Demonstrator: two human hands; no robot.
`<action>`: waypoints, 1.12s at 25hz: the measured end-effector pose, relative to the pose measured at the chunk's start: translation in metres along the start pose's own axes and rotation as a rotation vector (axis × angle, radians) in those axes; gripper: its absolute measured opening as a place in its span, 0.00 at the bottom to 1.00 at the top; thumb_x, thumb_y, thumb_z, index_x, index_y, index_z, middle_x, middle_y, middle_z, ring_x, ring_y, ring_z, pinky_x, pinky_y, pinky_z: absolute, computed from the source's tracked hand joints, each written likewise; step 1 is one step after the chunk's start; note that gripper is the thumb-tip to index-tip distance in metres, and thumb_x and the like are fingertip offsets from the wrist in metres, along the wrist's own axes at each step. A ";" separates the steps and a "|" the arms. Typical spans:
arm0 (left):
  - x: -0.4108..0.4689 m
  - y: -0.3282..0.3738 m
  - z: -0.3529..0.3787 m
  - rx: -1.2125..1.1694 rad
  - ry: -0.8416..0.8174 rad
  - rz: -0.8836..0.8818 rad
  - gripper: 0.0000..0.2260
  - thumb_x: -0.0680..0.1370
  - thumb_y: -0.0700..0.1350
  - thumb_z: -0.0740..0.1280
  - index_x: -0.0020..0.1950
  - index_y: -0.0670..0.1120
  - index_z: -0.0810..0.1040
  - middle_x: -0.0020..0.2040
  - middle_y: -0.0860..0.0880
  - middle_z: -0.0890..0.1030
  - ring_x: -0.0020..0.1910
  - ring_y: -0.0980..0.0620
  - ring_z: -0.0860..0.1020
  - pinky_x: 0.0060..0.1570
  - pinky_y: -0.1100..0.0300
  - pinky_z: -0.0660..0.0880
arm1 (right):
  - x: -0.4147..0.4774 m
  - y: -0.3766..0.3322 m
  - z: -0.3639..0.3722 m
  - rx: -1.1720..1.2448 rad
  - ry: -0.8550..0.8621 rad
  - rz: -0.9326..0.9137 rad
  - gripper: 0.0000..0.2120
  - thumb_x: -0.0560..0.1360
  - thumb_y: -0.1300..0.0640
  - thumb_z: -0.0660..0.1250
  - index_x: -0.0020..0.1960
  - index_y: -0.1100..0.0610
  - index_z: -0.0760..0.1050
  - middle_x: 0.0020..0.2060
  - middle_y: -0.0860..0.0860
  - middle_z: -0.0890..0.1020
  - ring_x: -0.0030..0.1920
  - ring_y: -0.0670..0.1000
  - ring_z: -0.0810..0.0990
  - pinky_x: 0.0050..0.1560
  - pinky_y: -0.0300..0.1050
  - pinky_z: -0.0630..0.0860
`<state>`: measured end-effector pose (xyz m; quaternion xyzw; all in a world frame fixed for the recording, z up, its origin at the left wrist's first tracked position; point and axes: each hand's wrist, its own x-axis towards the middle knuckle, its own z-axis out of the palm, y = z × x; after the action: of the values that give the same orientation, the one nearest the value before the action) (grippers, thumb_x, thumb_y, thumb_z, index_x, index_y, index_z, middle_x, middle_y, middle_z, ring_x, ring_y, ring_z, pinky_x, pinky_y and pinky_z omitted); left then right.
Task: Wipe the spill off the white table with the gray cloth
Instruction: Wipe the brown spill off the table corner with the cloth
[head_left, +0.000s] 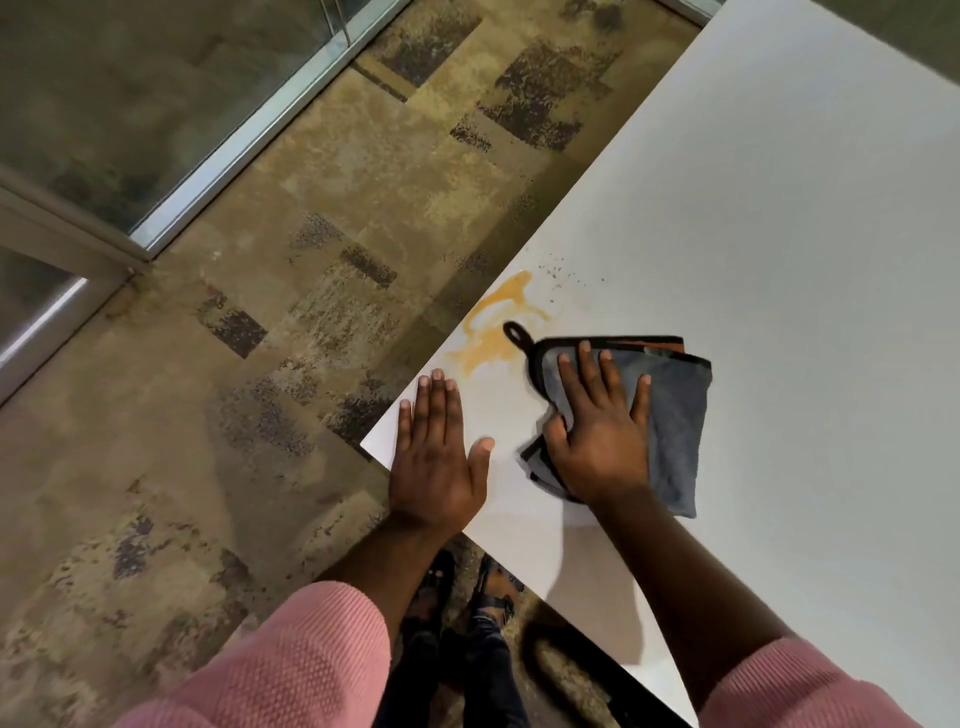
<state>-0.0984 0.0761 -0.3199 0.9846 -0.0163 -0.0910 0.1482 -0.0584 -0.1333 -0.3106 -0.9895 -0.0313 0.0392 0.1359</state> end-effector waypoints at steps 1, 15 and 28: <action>-0.001 0.000 0.000 -0.003 0.004 -0.002 0.34 0.84 0.58 0.53 0.83 0.39 0.49 0.84 0.42 0.50 0.84 0.46 0.46 0.82 0.44 0.49 | 0.009 -0.006 0.000 0.011 -0.008 0.007 0.32 0.80 0.46 0.55 0.83 0.51 0.61 0.83 0.51 0.60 0.84 0.55 0.54 0.80 0.65 0.39; 0.001 0.003 -0.006 0.034 -0.038 -0.004 0.33 0.84 0.57 0.47 0.83 0.38 0.52 0.84 0.41 0.51 0.84 0.43 0.48 0.81 0.42 0.50 | 0.035 -0.014 0.000 0.041 -0.004 -0.080 0.29 0.81 0.47 0.52 0.81 0.53 0.65 0.81 0.51 0.66 0.83 0.54 0.58 0.81 0.66 0.47; 0.002 0.000 0.001 0.013 -0.025 -0.002 0.33 0.84 0.57 0.49 0.83 0.38 0.52 0.84 0.41 0.51 0.84 0.44 0.48 0.80 0.40 0.53 | 0.080 -0.008 -0.009 0.034 -0.019 -0.022 0.31 0.80 0.48 0.51 0.82 0.55 0.62 0.82 0.52 0.62 0.83 0.55 0.56 0.81 0.65 0.44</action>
<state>-0.0961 0.0755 -0.3209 0.9844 -0.0178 -0.1035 0.1414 0.0220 -0.1219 -0.3054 -0.9861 -0.0431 0.0478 0.1530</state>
